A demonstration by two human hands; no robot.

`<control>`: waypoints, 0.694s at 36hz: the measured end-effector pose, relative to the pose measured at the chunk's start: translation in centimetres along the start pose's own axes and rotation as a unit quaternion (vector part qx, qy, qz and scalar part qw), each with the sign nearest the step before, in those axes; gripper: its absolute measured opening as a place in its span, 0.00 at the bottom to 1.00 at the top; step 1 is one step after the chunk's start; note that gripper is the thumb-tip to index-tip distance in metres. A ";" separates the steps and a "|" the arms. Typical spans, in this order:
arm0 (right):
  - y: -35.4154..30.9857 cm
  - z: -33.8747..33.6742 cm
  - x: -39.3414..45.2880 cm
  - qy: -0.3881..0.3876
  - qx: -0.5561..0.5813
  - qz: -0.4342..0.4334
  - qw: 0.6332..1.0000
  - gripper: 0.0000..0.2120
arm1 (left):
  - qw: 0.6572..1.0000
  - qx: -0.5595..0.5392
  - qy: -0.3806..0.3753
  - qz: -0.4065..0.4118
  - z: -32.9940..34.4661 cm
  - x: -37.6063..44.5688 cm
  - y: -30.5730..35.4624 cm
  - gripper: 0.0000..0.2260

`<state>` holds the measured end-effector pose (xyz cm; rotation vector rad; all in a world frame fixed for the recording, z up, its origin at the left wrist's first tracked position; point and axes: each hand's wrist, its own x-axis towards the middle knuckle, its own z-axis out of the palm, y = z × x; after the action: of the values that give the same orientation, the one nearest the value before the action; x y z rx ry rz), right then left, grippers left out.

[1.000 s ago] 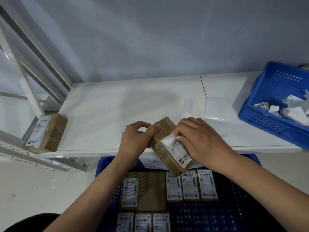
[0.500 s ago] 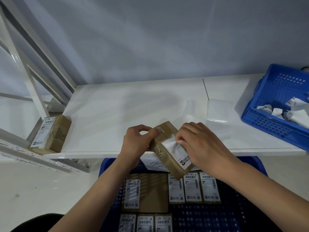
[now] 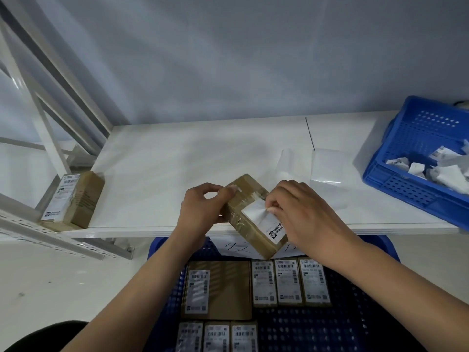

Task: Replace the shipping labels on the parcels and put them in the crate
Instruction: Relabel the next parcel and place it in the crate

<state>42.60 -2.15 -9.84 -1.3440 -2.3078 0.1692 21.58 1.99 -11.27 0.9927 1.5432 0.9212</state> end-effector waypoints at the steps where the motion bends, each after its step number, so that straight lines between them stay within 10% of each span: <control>1: 0.1 0.0 0.0 0.000 0.012 0.002 1.000 0.07 | 1.000 -0.002 0.000 0.007 -0.1 0.0 0.1 0.13; 25: 1.5 -0.5 0.3 -0.044 0.151 0.145 0.977 0.13 | 0.997 -0.020 -0.080 0.000 0.2 -1.1 0.7 0.29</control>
<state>43.90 -1.18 -9.78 -1.5272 -2.0375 0.6577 22.05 1.22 -10.22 1.0129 1.3847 0.8486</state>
